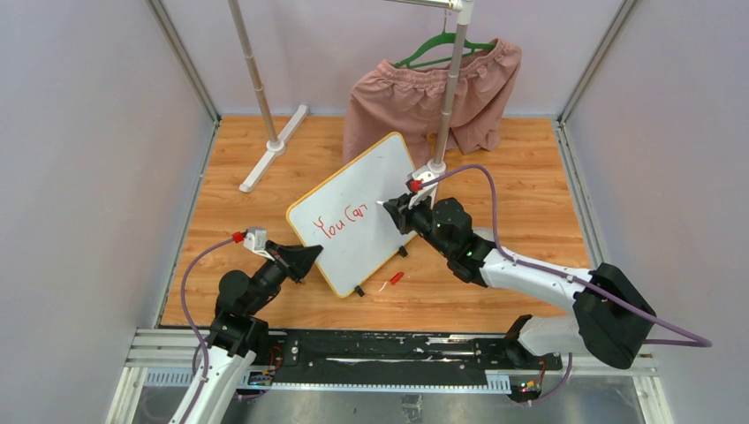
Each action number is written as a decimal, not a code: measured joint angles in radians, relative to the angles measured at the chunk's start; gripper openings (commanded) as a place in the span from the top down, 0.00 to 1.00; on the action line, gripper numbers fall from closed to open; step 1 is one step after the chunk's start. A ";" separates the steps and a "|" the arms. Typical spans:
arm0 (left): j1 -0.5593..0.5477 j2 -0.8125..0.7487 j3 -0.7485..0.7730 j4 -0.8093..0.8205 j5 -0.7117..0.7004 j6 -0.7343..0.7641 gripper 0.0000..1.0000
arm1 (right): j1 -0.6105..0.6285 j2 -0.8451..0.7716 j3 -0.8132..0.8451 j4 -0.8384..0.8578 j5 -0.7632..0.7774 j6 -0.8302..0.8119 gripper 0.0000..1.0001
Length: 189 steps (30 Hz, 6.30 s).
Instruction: Write a sentence on the whiteboard
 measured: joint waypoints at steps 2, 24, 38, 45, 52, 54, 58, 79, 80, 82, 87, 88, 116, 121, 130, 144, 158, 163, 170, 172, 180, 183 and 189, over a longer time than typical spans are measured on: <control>0.000 0.000 0.000 0.000 -0.002 0.000 1.00 | 0.000 0.002 0.000 0.001 0.000 0.000 1.00; -0.006 0.000 0.000 0.000 -0.008 0.003 1.00 | 0.000 0.051 0.051 0.018 0.006 0.000 1.00; -0.006 0.000 0.000 -0.001 -0.010 0.003 1.00 | 0.005 0.056 0.055 0.017 -0.019 -0.007 1.00; -0.007 0.000 0.000 -0.001 -0.010 0.003 1.00 | 0.018 0.054 0.054 0.017 -0.023 -0.008 1.00; -0.008 0.000 0.000 0.000 -0.009 0.003 1.00 | 0.019 0.045 0.037 0.016 -0.024 -0.008 1.00; -0.008 0.000 0.000 0.000 -0.009 0.003 1.00 | 0.019 0.039 0.027 0.011 -0.024 -0.008 1.00; -0.011 0.000 0.000 0.000 -0.011 0.003 1.00 | 0.019 0.033 0.015 0.007 -0.023 -0.008 1.00; -0.011 0.000 0.000 0.000 -0.011 0.004 1.00 | 0.019 0.032 0.017 0.001 0.013 -0.023 1.00; -0.011 0.000 0.000 0.000 -0.011 0.004 1.00 | 0.019 0.032 0.018 0.000 0.013 -0.024 1.00; -0.011 0.000 0.000 0.000 -0.010 0.004 1.00 | 0.019 0.033 0.023 -0.002 0.017 -0.027 1.00; -0.011 0.000 0.000 0.001 -0.010 0.006 1.00 | 0.019 0.038 0.043 -0.005 0.024 -0.033 1.00; -0.011 0.000 0.000 0.001 -0.010 0.006 1.00 | 0.019 0.040 0.047 -0.006 0.026 -0.034 1.00; -0.012 0.000 0.000 0.001 -0.010 0.006 1.00 | 0.019 0.072 0.122 -0.006 0.027 -0.060 1.00; -0.012 0.000 0.000 0.001 -0.010 0.006 1.00 | 0.019 0.072 0.122 -0.006 0.027 -0.060 1.00; -0.012 0.000 0.000 0.000 -0.011 0.006 1.00 | 0.019 0.070 0.100 0.003 0.026 -0.050 1.00; -0.012 0.000 0.000 0.000 -0.012 0.006 1.00 | 0.019 0.045 0.034 0.016 0.026 -0.021 1.00; -0.012 0.000 0.000 0.001 -0.009 0.006 1.00 | 0.019 0.015 0.005 0.001 0.035 -0.018 1.00; -0.013 0.000 0.000 0.001 -0.009 0.006 1.00 | 0.019 -0.009 0.006 0.001 0.038 -0.018 1.00; -0.013 0.000 0.000 0.001 -0.009 0.006 1.00 | 0.019 -0.007 0.028 -0.005 0.038 -0.016 1.00; -0.013 0.000 0.000 0.001 -0.009 0.006 1.00 | 0.019 0.000 0.037 -0.005 0.038 -0.014 1.00; -0.013 0.000 0.000 0.001 -0.009 0.007 1.00 | 0.016 0.017 0.046 -0.006 0.038 -0.014 1.00; -0.013 0.000 0.000 0.001 -0.009 0.007 1.00 | 0.015 0.017 0.046 -0.006 0.042 -0.014 1.00; -0.013 0.000 0.000 0.002 -0.009 0.007 1.00 | 0.007 0.017 0.046 -0.006 0.046 -0.014 1.00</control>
